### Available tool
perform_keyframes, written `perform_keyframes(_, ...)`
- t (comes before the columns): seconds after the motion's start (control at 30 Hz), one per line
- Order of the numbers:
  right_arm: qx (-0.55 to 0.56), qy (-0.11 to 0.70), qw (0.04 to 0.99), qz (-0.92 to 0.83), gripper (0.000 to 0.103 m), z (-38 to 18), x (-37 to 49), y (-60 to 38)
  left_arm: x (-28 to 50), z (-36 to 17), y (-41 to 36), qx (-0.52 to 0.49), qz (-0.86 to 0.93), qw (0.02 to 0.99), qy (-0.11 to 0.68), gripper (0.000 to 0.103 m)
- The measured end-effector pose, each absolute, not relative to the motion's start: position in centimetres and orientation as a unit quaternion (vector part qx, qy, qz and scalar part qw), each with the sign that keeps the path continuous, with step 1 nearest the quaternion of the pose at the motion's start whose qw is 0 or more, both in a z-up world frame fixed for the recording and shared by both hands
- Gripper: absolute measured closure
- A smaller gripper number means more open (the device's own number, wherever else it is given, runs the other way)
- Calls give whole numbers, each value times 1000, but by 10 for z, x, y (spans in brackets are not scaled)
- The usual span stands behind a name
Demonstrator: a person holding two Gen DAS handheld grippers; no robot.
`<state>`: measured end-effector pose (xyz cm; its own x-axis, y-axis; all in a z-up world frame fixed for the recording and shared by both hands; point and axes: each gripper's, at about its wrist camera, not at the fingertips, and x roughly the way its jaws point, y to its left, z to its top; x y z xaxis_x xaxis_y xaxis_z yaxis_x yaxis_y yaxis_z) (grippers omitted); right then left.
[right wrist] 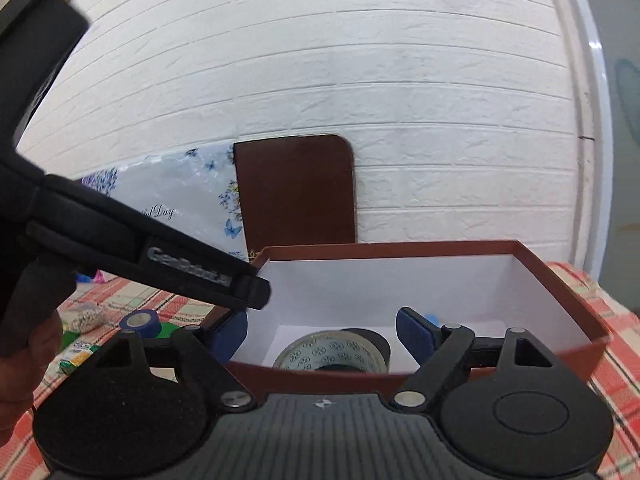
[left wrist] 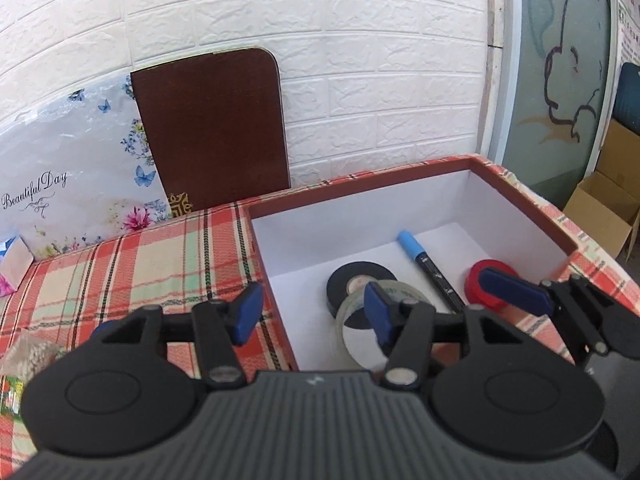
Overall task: Organize objects
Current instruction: 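Withdraw the right tool from the box toward the table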
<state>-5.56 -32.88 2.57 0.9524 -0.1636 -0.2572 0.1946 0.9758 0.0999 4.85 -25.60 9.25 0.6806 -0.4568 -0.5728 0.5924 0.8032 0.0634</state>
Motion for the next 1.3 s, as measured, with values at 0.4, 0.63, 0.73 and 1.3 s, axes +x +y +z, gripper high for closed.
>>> perform_keyframes(0.4, 120, 127, 974, -143, 22, 22, -113, -335, -3, 88, -219, 108, -306, 908, 264, 42)
perform_keyframes(0.63, 102, 141, 977, -121, 26, 20, -119, -307, -4, 74, -183, 96, -276, 919, 266, 42)
perform_keyframes(0.73, 92, 150, 979, -102, 28, 19, -114, -291, 4, 65, -162, 91, -255, 923, 273, 42)
perform_keyframes(1.3, 30, 254, 966, 45, 34, -6, -52, -198, 81, 2, 18, 60, -81, 949, 299, 39)
